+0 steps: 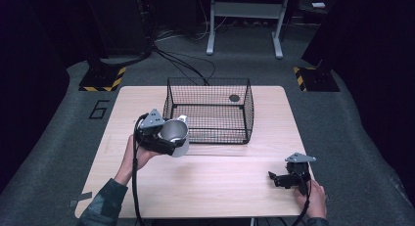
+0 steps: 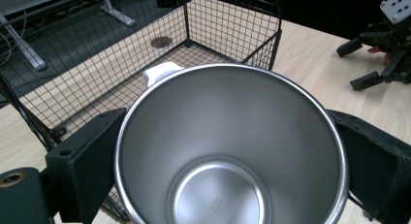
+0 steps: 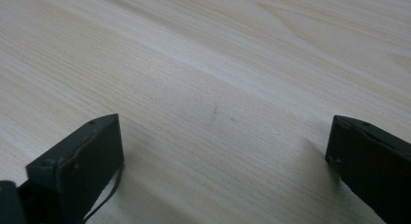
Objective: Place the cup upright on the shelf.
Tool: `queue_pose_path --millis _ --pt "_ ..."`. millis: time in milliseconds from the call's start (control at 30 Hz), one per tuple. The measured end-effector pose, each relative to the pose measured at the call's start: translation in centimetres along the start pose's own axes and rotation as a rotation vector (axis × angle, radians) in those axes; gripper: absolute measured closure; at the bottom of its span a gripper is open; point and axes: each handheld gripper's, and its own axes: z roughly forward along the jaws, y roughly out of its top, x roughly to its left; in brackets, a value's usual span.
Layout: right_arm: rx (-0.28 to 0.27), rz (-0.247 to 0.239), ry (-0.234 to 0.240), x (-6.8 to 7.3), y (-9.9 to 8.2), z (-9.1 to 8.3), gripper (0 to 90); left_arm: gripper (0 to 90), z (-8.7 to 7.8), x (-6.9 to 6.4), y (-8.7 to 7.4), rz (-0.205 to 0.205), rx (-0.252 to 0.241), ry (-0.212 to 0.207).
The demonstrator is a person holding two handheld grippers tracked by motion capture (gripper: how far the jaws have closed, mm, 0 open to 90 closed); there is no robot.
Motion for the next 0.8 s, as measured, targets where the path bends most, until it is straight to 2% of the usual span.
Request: queue_pose_path --millis 167,200,567,800 --pt "0.0 0.0 0.0 0.0 0.0 0.0 0.0 6.2 0.1 0.4 0.8 0.0 -0.007 0.001" --pt "-0.001 0.001 0.0 0.0 0.0 0.0 0.0 6.2 0.2 0.5 1.0 0.004 -0.017 0.014" --pt "0.0 0.0 0.0 0.0 0.0 0.0 0.0 6.2 1.2 1.7 3.0 0.016 -0.011 0.018" --pt "0.005 -0.003 0.003 0.0 0.0 0.0 0.0 6.2 2.1 2.3 4.0 0.008 -0.026 0.03"
